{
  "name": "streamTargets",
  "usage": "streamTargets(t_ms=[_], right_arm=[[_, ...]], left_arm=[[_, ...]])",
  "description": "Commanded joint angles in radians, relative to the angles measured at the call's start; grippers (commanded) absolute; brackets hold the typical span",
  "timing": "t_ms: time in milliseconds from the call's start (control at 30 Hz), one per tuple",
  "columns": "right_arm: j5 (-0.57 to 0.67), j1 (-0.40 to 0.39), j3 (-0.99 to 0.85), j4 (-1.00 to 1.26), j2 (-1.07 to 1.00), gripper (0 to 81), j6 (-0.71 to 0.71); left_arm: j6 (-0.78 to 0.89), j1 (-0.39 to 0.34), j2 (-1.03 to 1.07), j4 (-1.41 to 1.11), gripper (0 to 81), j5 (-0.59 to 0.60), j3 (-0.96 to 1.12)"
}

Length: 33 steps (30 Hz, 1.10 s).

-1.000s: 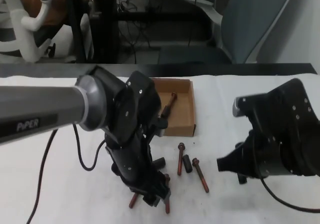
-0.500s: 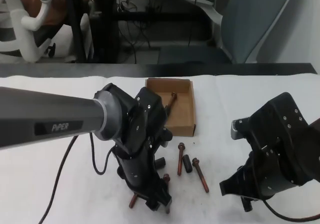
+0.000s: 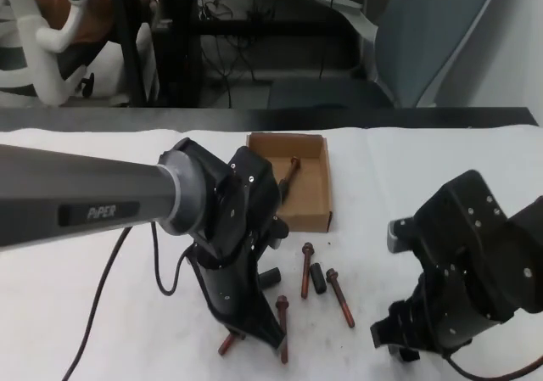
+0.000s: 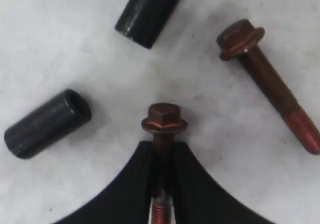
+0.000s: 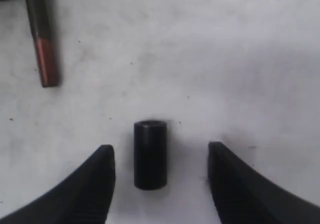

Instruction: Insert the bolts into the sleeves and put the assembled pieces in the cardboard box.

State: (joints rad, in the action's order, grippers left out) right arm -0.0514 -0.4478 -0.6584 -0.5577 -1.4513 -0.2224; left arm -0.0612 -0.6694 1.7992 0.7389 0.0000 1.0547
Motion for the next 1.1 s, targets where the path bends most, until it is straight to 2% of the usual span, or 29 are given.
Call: streamTargets(t_ms=[0,100,167,200,333,400,533,633,800,933,1000,1067], right_arm=[[0.012,-0.001,-0.002,-0.015,-0.031,54.6,-0.004],[0.034,-0.001,-0.002,-0.015,-0.058,54.6,-0.003],[0.034,-0.001,-0.002,-0.015,-0.077,50.1,-0.003],[0.034,-0.001,-0.002,-0.012,-0.087,43.7,-0.003],[0.034,-0.001,-0.002,0.016,-0.105,8.7,0.0],[0.035,-0.001,-0.01,0.007,-0.105,0.3,-0.001],[0.035,-0.001,-0.027,-0.023,-0.081,0.6,-0.001],[0.041,-0.003,-0.02,0.033,0.023,0.6,-0.001],[0.103,-0.043,0.063,0.252,0.32,0.6,0.038],[0.102,-0.104,0.162,0.454,0.521,0.6,-0.011],[0.129,-0.135,0.213,0.566,0.588,0.6,-0.009],[0.178,-0.168,0.256,0.71,0.625,0.6,0.046]], left_arm=[[0.009,-0.003,-0.073,0.036,1.8,0.0,-0.011],[0.046,0.01,-0.163,0.01,1.8,0.0,-0.011],[0.061,0.021,-0.216,-0.005,1.8,0.0,-0.011],[0.061,0.021,-0.244,-0.011,1.8,0.0,-0.011],[0.061,0.021,-0.327,-0.018,1.8,0.0,-0.011],[0.079,0.019,-0.347,-0.018,1.8,0.006,-0.011],[0.098,0.019,-0.393,-0.068,1.8,0.067,-0.013],[0.128,0.019,-0.449,-0.217,1.8,0.127,-0.036],[0.233,0.019,-0.596,-0.642,1.8,0.155,-0.193],[0.455,0.017,-0.672,-1.039,1.8,0.16,-0.351],[0.535,0.017,-0.674,-1.2,1.8,0.16,-0.405],[0.536,0.005,-0.664,-1.3,1.8,0.16,-0.439]])
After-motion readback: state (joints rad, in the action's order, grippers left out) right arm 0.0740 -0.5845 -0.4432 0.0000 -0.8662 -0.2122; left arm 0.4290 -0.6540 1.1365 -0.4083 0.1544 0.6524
